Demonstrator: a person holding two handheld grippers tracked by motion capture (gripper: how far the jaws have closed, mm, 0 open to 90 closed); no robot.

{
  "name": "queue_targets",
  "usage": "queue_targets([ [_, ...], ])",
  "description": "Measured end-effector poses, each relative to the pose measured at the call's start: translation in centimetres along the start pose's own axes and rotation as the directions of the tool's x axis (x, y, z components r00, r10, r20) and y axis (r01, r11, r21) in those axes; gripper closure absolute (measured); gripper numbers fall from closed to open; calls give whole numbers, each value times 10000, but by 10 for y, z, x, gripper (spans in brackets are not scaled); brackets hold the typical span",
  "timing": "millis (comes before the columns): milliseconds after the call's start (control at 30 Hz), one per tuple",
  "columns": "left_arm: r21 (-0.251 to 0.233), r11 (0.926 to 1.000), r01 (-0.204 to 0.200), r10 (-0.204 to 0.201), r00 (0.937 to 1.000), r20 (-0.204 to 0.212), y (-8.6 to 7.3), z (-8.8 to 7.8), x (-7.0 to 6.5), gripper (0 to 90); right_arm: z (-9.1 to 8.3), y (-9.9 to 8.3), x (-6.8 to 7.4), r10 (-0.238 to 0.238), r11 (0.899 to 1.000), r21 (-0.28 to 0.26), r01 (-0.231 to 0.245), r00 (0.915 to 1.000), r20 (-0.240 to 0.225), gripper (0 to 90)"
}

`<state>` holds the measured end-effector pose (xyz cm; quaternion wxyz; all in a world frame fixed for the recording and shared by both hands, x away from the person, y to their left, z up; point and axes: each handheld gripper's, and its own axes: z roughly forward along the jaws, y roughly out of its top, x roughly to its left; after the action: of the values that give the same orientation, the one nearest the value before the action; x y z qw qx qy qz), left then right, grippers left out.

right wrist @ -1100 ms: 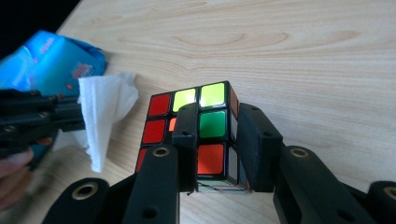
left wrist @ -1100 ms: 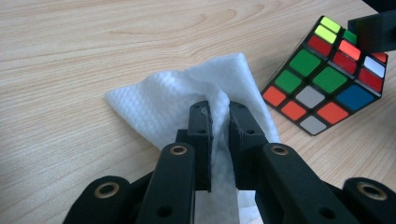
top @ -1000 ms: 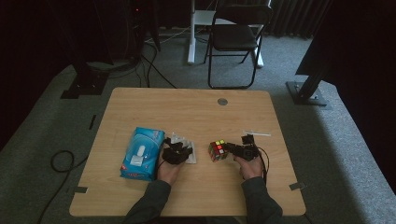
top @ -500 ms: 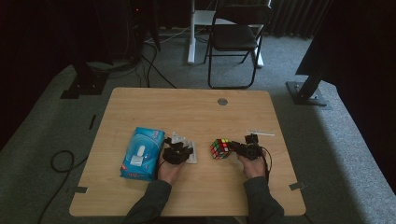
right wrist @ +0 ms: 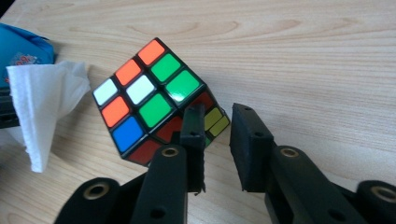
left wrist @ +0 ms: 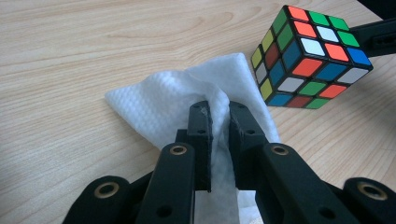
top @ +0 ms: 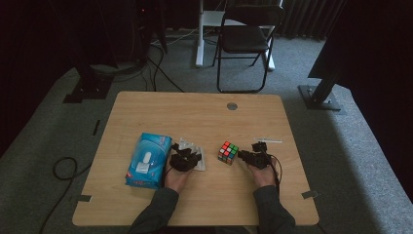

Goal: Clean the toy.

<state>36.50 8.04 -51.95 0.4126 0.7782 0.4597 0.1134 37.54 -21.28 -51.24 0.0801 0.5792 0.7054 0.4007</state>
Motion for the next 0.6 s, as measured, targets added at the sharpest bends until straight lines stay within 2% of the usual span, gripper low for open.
queue_targets([
  [367,-132,9999,-31,31,10000,-41,6,0,1,805,-10,7,16,-201,9981,-593,176,9989,-416,615],
  [500,-164,9998,-93,93,9999,-51,9,-1,1,806,-5,9,22,-253,9984,-512,223,9980,-571,600],
  [600,-241,9996,-113,112,9999,-21,12,-1,1,806,0,9,24,-284,9987,-440,261,9982,-521,604],
])
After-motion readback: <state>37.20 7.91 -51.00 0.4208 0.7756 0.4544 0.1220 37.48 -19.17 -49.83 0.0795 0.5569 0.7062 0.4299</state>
